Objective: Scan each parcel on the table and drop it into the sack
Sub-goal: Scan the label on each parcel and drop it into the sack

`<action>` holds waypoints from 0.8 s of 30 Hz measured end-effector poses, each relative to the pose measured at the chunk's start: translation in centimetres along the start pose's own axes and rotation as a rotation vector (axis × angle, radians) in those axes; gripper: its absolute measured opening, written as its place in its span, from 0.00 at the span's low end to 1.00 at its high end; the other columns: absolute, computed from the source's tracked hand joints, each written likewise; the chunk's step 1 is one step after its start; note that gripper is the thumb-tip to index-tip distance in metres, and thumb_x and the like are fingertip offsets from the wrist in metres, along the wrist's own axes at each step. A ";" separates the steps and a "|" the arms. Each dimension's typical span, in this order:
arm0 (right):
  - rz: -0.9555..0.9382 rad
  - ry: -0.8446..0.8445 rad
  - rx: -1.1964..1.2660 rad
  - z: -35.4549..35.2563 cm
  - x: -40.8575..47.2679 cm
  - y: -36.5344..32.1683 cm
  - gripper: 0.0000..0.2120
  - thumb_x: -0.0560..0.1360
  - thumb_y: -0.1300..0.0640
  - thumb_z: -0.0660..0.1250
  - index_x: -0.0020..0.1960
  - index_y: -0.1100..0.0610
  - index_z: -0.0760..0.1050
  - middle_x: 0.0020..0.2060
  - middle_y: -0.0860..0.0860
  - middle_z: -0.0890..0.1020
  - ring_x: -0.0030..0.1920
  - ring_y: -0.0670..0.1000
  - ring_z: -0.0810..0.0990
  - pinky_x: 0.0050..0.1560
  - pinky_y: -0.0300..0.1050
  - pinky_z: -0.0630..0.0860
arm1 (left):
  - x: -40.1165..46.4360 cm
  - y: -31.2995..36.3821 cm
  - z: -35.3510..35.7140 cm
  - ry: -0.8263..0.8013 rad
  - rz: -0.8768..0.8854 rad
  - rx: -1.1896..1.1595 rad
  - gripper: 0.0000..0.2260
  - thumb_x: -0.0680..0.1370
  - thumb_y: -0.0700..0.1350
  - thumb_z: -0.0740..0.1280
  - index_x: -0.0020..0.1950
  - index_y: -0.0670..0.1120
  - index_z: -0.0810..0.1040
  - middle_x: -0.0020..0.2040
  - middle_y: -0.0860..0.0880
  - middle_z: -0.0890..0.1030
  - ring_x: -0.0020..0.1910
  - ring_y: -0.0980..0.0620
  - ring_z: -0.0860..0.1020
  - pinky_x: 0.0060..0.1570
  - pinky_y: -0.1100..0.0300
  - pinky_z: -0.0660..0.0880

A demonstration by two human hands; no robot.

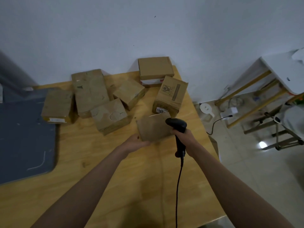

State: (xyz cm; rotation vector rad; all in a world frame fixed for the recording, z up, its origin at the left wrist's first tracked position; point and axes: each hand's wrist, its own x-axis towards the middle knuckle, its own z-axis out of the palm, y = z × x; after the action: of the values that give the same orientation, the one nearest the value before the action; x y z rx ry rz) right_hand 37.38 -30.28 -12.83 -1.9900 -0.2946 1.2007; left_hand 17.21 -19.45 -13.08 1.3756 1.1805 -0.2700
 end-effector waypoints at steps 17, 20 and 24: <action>-0.023 -0.270 -0.017 9.6 -14.9 8.5 0.08 0.76 0.55 0.72 0.55 0.52 0.81 0.54 0.62 0.82 0.57 0.61 0.80 0.66 0.64 0.73 | -13.6 -17.4 -4.2 0.056 -0.013 -0.205 0.36 0.69 0.58 0.78 0.73 0.52 0.70 0.67 0.53 0.73 0.62 0.54 0.74 0.57 0.57 0.71; -0.008 -0.302 -0.046 12.0 -17.9 11.2 0.10 0.77 0.56 0.72 0.57 0.55 0.80 0.53 0.63 0.82 0.55 0.63 0.81 0.65 0.64 0.74 | -16.6 -21.6 -4.2 0.092 -0.039 -0.195 0.37 0.69 0.58 0.77 0.75 0.51 0.67 0.69 0.52 0.73 0.62 0.53 0.74 0.55 0.59 0.70; 0.036 -0.294 -0.050 14.2 -20.8 14.5 0.09 0.77 0.58 0.72 0.57 0.54 0.80 0.57 0.64 0.81 0.58 0.63 0.80 0.64 0.63 0.76 | -19.1 -26.2 -3.6 0.093 -0.044 -0.198 0.39 0.69 0.58 0.77 0.76 0.51 0.65 0.71 0.51 0.71 0.61 0.54 0.76 0.53 0.59 0.73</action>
State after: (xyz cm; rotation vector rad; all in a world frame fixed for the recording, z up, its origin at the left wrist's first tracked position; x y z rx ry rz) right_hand 11.92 -44.31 -13.33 -1.8645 -0.4407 1.5244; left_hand -12.81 -32.22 -13.55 1.2003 1.2800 -0.1176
